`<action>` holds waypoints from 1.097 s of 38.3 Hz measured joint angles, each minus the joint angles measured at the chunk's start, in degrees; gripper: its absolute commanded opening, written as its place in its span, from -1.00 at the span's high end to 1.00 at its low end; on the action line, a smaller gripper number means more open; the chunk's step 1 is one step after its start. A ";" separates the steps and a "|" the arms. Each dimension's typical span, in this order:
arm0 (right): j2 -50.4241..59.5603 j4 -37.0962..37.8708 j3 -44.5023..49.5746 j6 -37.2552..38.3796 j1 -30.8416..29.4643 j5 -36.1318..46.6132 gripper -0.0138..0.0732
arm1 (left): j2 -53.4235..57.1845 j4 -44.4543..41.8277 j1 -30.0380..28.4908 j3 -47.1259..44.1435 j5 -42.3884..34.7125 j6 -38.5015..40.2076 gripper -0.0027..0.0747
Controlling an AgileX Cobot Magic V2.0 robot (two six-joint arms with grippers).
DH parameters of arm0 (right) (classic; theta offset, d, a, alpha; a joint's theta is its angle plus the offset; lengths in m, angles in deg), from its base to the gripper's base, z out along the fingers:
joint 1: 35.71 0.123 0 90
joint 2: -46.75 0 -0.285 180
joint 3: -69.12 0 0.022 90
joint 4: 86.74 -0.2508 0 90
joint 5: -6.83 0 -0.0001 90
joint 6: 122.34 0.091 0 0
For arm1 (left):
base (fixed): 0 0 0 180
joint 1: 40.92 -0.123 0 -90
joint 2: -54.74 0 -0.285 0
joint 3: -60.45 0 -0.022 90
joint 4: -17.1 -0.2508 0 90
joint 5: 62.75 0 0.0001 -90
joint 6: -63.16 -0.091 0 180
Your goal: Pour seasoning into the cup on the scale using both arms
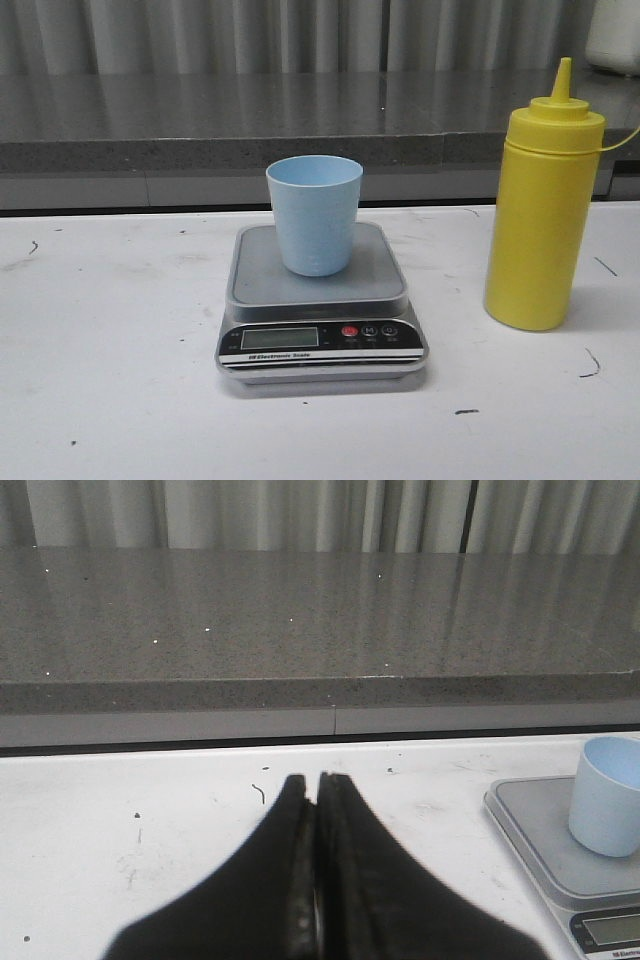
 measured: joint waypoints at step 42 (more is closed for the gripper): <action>6.60 -3.00 0.00 -2.11 0.00 0.00 0.96 | 0.00 0.00 0.00 0.00 0.00 0.00 0.98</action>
